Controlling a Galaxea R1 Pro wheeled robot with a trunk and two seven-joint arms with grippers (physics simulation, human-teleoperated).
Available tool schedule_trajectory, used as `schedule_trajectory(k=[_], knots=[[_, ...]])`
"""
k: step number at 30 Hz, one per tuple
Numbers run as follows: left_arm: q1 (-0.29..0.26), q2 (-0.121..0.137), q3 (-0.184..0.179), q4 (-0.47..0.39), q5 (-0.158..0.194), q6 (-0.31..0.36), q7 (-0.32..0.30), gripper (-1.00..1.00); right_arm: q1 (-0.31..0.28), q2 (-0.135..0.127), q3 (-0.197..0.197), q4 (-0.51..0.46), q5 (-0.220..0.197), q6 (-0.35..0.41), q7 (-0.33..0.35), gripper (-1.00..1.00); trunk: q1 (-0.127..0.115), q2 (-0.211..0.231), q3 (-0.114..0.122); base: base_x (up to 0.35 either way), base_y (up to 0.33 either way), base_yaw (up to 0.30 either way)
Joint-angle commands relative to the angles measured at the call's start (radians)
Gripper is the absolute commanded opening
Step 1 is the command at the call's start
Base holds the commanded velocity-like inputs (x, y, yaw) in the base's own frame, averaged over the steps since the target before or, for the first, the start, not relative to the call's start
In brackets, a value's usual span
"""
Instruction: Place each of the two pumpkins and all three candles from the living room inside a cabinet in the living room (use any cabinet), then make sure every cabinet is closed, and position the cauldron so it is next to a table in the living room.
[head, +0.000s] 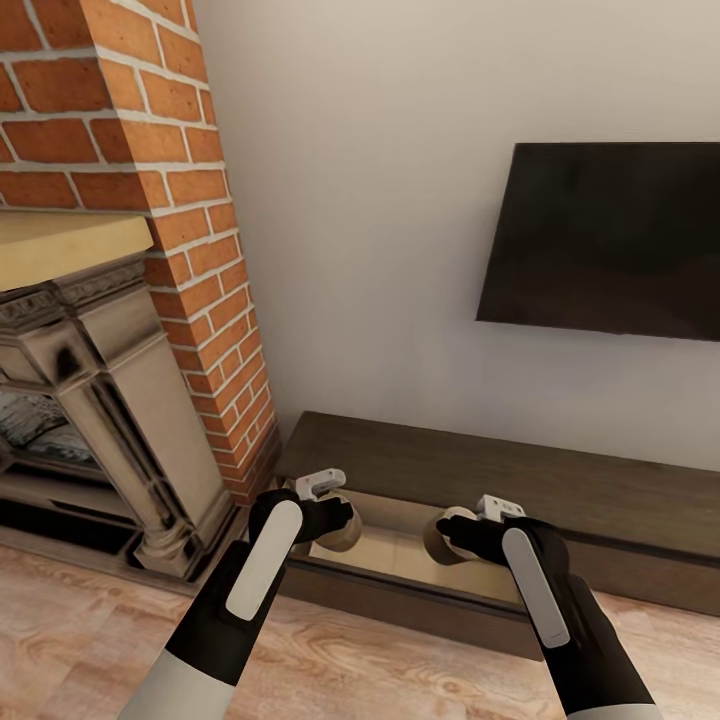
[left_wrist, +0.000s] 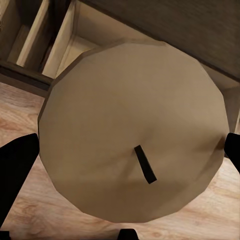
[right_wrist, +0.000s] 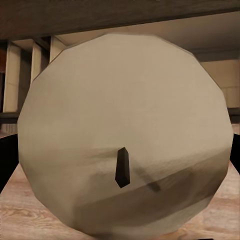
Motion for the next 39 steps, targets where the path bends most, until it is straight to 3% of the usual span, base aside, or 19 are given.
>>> schedule_trajectory(k=[1,13,25,39], knots=[[-0.001,0.000,-0.001,-0.001,0.009,0.001,0.010,-1.00,-0.001,0.000,0.000,-0.001,-0.012,0.002,-0.010,-1.00,0.000,-0.001,-0.001,0.000,0.052,0.000],[-0.001,0.000,-0.020,-0.001,0.009,-0.001,0.009,-1.00,-0.001,0.000,0.000,0.000,-0.021,0.010,-0.009,-1.00,0.000,-0.001,-0.001,-0.006,0.006,0.000],[0.069,0.000,-0.028,0.049,0.005,-0.014,0.012,-1.00,-0.003,0.064,0.009,0.024,-0.016,0.004,-0.004,-1.00,0.000,-0.001,-0.001,0.072,0.065,0.000],[0.070,0.001,-0.028,0.051,0.005,-0.013,0.012,-1.00,-0.004,0.069,0.006,0.046,-0.017,0.007,-0.006,-1.00,0.000,-0.001,-0.001,0.026,0.057,0.000]])
